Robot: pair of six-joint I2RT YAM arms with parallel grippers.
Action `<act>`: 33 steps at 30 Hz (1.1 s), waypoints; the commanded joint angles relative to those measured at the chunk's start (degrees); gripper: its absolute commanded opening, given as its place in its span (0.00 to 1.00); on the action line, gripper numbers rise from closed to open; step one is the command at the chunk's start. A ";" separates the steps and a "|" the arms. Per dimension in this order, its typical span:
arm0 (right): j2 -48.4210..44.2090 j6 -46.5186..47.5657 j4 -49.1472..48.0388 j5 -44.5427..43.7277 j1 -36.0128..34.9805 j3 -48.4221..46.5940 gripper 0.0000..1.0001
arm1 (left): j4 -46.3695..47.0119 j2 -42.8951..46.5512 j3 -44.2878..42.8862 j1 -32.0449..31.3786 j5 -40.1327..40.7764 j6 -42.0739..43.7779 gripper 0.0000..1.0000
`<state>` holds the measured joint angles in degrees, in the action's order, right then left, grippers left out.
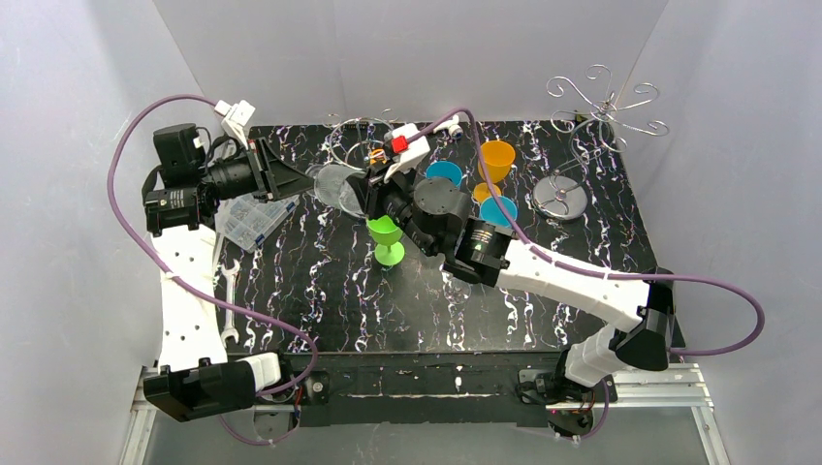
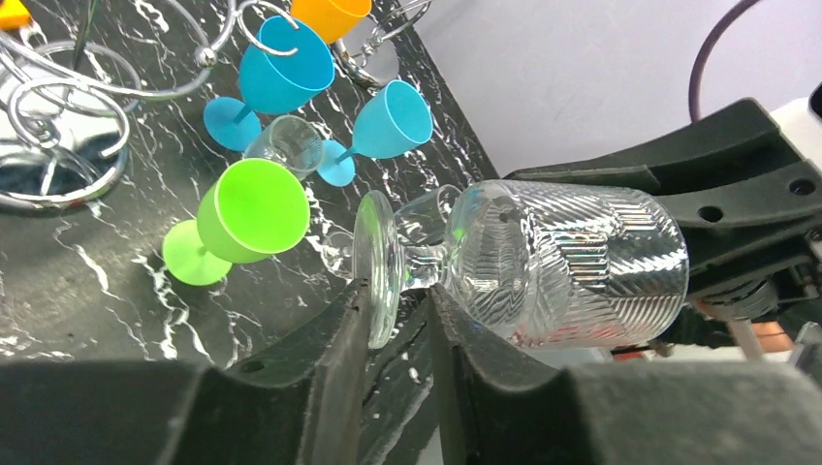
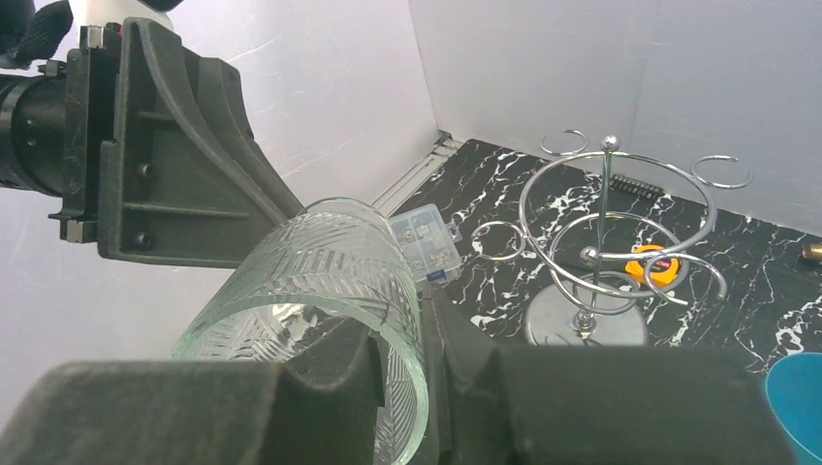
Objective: Place the wine glass upside down on the wine glass rack
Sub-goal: Turn the wine glass upside down at the wine rack.
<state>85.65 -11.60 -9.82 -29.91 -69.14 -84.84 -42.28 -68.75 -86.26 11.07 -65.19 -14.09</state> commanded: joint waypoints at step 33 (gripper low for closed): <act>-6.27 -4.98 7.88 17.99 -0.17 6.44 0.98 | 8.82 9.45 -2.23 -0.46 14.10 45.80 0.00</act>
<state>84.13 -19.49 -6.01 -21.55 -68.64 -78.26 -38.97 -61.17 -87.64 10.79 -51.15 25.14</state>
